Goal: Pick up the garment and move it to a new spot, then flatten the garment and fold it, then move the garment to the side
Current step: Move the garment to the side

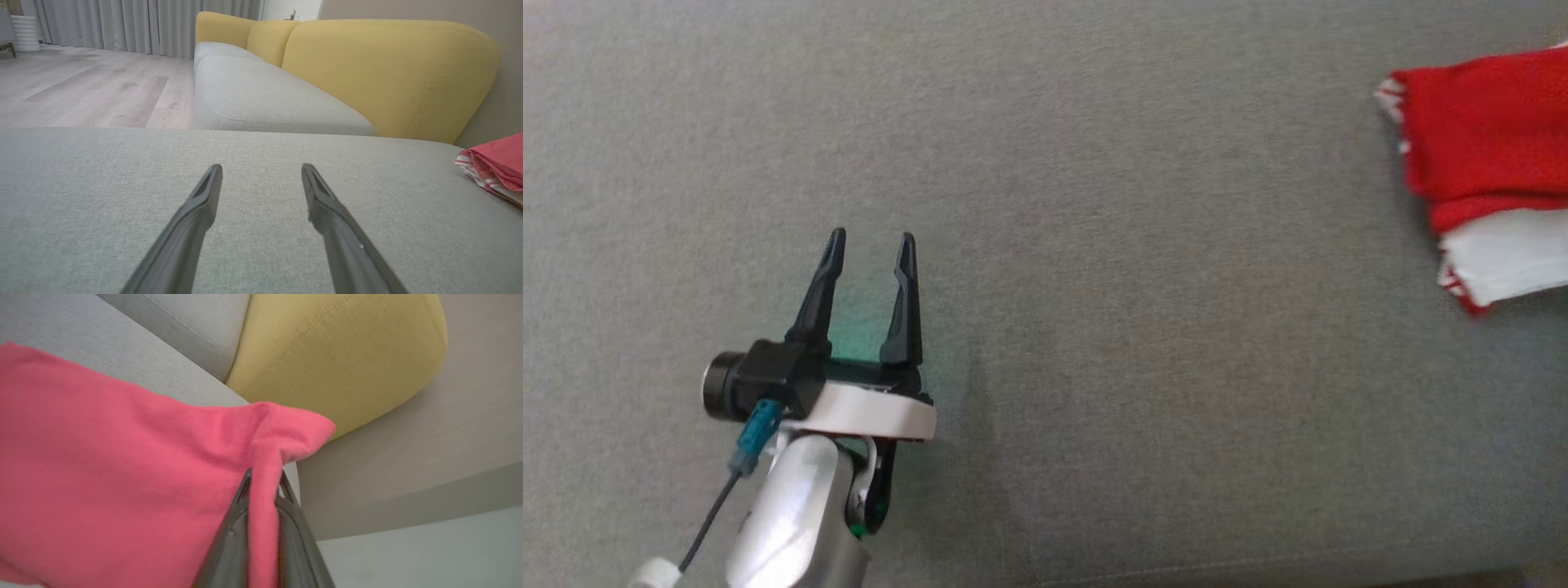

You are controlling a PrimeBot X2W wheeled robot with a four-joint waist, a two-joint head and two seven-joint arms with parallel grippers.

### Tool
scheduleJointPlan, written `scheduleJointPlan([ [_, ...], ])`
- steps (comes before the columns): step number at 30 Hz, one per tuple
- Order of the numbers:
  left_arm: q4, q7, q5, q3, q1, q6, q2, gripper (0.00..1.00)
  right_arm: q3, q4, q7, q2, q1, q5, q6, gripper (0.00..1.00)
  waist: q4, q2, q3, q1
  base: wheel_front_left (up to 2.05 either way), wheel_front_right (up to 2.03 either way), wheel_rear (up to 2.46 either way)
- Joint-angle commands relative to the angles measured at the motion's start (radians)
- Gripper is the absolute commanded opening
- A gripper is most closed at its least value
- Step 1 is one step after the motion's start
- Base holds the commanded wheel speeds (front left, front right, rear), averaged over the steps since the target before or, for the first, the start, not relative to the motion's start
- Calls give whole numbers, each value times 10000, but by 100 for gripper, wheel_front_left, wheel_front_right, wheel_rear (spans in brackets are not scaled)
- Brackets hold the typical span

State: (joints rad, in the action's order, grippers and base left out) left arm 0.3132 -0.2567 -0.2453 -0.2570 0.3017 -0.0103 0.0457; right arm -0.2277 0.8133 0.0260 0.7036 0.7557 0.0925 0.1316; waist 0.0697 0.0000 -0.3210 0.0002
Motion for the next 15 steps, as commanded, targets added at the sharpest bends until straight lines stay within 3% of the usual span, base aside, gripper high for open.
scheduleJointPlan([
  [1, -303, -51, 64, 348, 302, -54, 45, 100, 181, -95, 111, 543, 219, 112, -9, 0, -197, 0, -167, -2, 0, 0, 0],
  [11, -275, -51, 141, 640, 278, -122, 45, 100, 919, 418, 422, 368, 328, 527, -9, 0, -299, 0, -213, -2, 0, 0, 0],
  [12, -261, -51, 148, 643, 292, -125, 45, 100, 947, 418, 431, 304, 313, 571, -9, 36, -292, 0, -195, -2, 0, 0, 0],
  [13, -253, -51, 147, 646, 302, -126, 45, 100, 994, 426, 418, 241, 301, 594, -9, 100, -284, 0, -174, -2, 0, 0, 0],
  [15, -246, -51, 139, 657, 303, -119, 45, 100, 1119, 412, 358, 141, 298, 684, -9, 100, -255, 0, -109, -2, 0, 0, 0],
])
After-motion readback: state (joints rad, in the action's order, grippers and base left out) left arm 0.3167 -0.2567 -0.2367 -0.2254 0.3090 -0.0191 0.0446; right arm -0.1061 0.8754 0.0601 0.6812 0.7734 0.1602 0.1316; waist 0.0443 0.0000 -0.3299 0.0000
